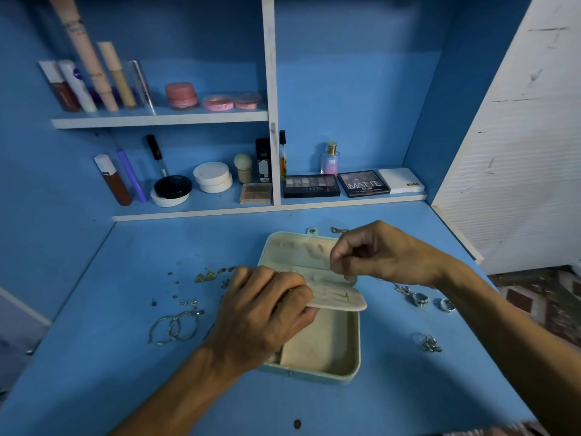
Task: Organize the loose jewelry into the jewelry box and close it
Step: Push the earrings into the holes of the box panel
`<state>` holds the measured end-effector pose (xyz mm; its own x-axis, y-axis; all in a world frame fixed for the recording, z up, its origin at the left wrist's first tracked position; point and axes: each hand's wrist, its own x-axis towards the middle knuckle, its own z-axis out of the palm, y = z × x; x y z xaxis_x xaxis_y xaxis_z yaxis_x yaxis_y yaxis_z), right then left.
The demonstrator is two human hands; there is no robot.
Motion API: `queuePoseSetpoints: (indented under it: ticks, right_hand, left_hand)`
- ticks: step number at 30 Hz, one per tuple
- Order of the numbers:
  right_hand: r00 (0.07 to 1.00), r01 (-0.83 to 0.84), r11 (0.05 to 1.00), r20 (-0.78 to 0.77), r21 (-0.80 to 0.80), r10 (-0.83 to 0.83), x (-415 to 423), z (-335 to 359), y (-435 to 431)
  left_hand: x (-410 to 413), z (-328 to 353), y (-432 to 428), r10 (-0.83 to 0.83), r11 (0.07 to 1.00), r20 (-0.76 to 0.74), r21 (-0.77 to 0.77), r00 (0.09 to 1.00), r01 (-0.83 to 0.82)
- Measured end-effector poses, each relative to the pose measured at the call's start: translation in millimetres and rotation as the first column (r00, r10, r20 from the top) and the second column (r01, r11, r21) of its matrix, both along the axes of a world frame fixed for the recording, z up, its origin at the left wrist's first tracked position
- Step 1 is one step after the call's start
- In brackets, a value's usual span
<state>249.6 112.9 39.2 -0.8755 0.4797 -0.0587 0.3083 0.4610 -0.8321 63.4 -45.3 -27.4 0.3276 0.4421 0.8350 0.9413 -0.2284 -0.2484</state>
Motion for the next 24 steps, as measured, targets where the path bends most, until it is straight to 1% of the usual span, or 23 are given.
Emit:
queuePoseSetpoints:
  ticks: [2, 3, 10, 18, 24]
  right_hand:
    - [1.0, -0.019, 0.998, -0.005, -0.057, 0.019, 4, 2, -4]
    - [1.0, -0.031, 0.998, 0.004, -0.061, 0.031, 4, 2, -7]
    - [0.997, -0.061, 0.998, 0.058, 0.015, 0.06, -2, 1, -11]
    - [0.99, -0.123, 0.992, 0.066, 0.006, 0.122, -4, 4, -13]
    - [0.99, -0.119, 0.993, 0.08, 0.018, 0.117, -6, 3, -13]
  left_hand:
    - [0, -1, 0, -0.005, 1.0, 0.003, 0.002, 1.0, 0.005]
    - [0, -1, 0, -0.007, 1.0, 0.003, 0.002, 1.0, 0.007]
    - [1, 0, 0, -0.014, 1.0, 0.002, -0.004, 1.0, 0.014]
    - [0, 0, 0, -0.029, 0.999, 0.0, -0.019, 1.0, 0.029]
    - [-1, -1, 1, -0.031, 0.999, -0.011, -0.013, 0.999, 0.031]
